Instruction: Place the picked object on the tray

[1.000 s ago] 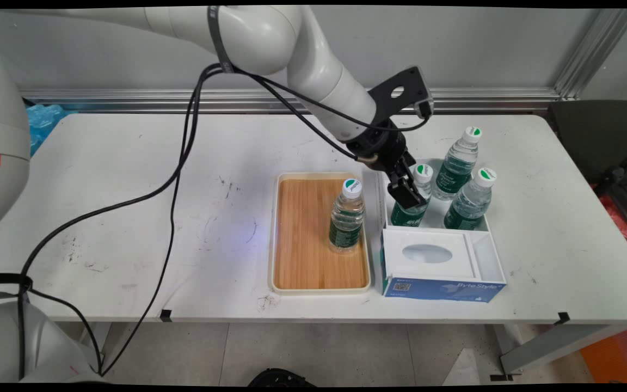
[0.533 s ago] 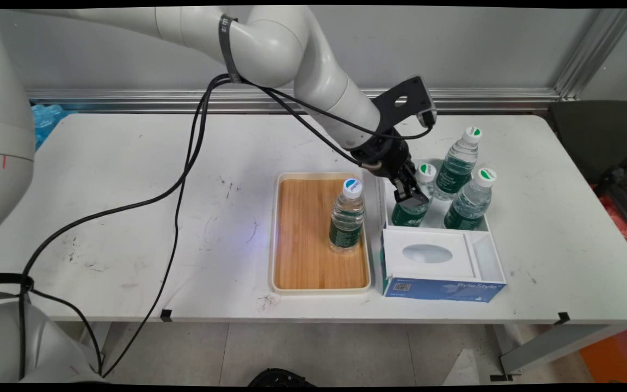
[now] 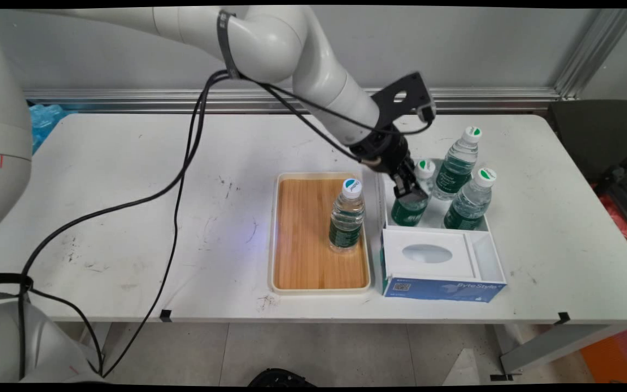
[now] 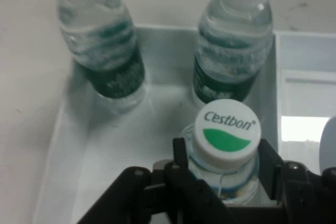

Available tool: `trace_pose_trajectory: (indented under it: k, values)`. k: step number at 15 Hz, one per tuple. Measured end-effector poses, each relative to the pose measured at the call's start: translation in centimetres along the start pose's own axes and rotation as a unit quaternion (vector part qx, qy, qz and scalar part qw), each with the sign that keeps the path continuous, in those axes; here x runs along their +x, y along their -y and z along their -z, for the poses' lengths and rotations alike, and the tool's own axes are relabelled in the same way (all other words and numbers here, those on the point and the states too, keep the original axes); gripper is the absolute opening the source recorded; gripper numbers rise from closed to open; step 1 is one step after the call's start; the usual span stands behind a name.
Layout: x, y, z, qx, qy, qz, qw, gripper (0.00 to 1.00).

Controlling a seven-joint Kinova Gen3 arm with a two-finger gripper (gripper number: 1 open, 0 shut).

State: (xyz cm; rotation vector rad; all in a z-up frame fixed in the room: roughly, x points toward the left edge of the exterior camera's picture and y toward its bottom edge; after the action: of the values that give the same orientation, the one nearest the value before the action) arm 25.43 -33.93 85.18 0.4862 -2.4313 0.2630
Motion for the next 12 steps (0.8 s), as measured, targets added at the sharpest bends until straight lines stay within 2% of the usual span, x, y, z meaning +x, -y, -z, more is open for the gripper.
trace_pose_trajectory:
  k: [7, 12]
  values:
    - [3.0, 1.7, 5.3, 0.01, -0.026, -0.015, 0.9995, 0.0]
    - [3.3, 2.8, 10.4, 0.01, -0.023, -0.028, 0.9993, 0.0]
